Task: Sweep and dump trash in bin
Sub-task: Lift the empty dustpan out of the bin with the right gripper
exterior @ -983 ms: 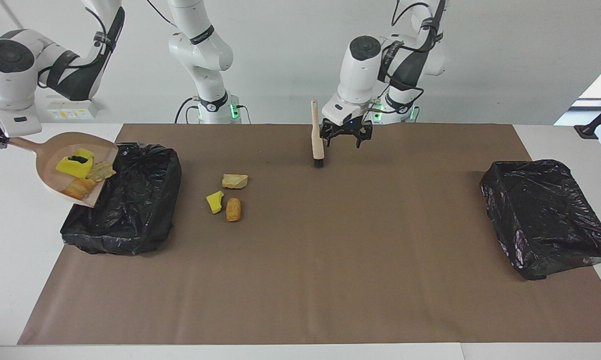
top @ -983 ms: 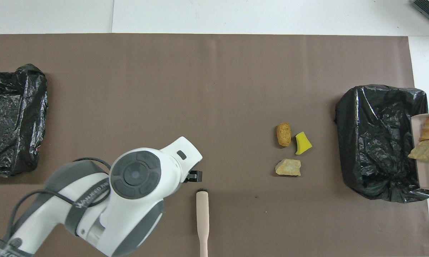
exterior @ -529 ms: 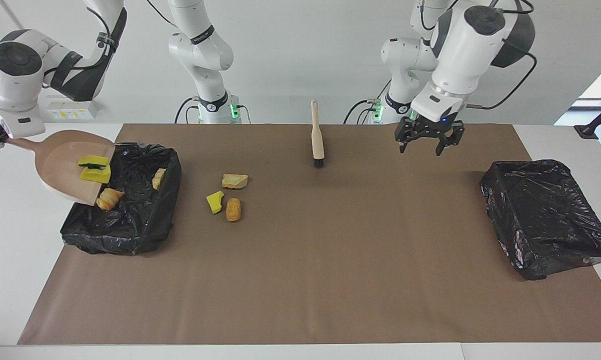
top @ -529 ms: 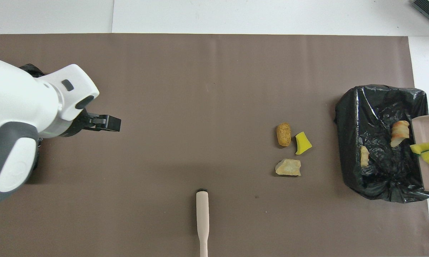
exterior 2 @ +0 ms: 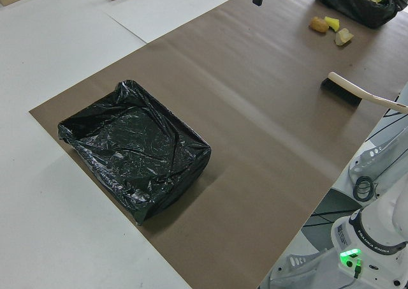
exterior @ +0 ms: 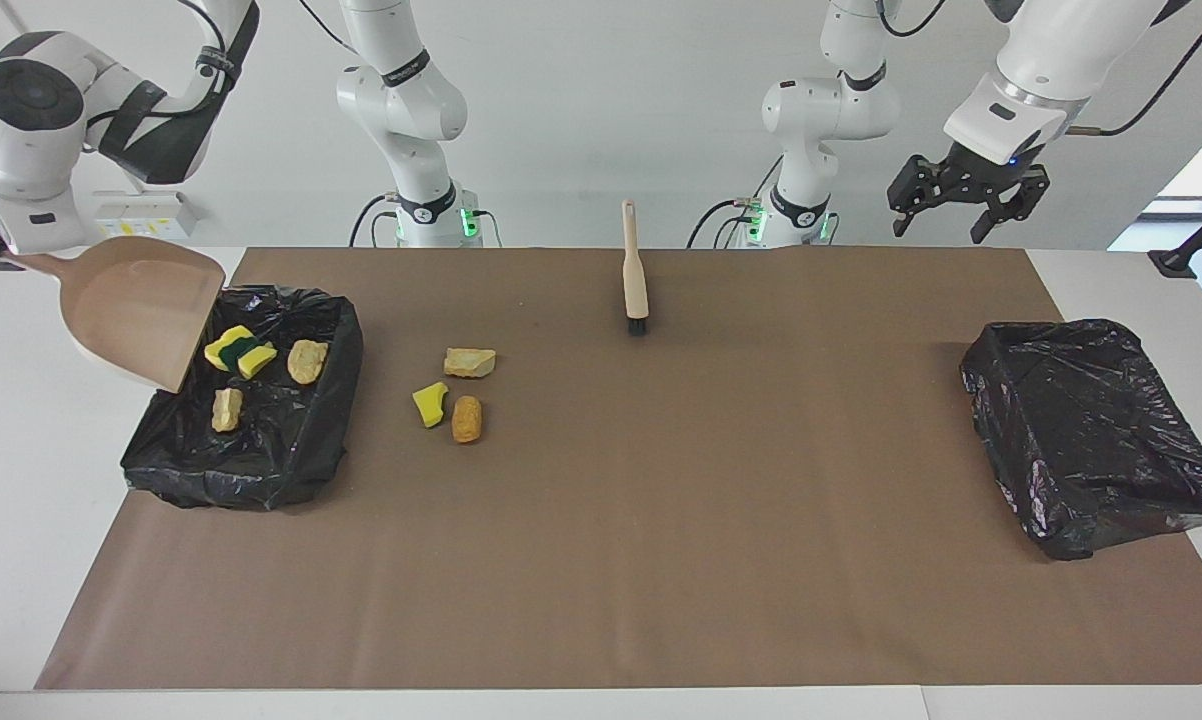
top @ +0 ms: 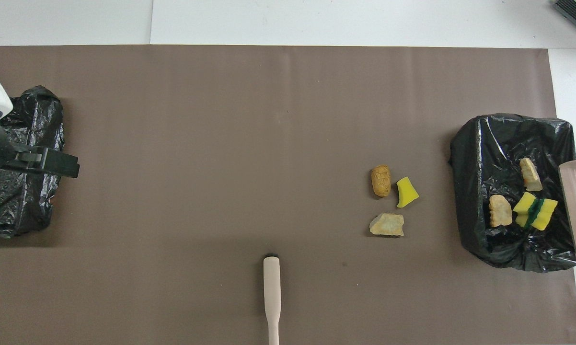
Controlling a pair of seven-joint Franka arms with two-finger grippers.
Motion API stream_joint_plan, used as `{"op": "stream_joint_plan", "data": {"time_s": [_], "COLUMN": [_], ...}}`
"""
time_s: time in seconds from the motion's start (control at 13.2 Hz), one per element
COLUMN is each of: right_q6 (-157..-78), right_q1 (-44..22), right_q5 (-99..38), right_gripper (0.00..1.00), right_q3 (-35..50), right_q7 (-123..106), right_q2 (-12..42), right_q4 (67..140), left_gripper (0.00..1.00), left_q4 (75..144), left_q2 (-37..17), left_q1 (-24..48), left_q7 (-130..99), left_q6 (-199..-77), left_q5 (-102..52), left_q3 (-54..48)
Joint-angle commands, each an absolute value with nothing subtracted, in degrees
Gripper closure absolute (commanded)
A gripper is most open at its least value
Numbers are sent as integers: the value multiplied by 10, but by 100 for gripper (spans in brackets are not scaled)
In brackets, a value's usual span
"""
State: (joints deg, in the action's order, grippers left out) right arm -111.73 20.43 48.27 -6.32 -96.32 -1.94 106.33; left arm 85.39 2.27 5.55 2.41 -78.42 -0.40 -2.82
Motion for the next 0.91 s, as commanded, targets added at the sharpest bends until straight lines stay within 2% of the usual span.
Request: {"op": "stream_joint_plan", "data": {"time_s": [0.0,0.23,0.38,0.53,0.83], "right_q6": [-1054,-1000,-967,-937,-883], "right_q1": [206,210,201,165,28], "right_q5": [404,270,233,202,144], "right_gripper": [100,100,100,100,100], "right_q3": [-63,-68,-61,-44,-36], "right_q7": [-967,-922,-830,-675,-408], "right_q2": [-50,-70,-76,-90,-96], "right_q4": [1029,1015,1022,1049,1060], "left_gripper": [0,0,0,0,0], "left_q4": [840,843,843,841,838], "left_q2": [30,35,35,33,27], "left_q1": [55,54,54,54,54], "left_q7": [47,47,48,48,48], "left_q6": [-761,-759,-758,-756,-756], "left_q5": [1,0,0,-1,-1], "left_q3": [-29,-29,-29,-25,-25]}}
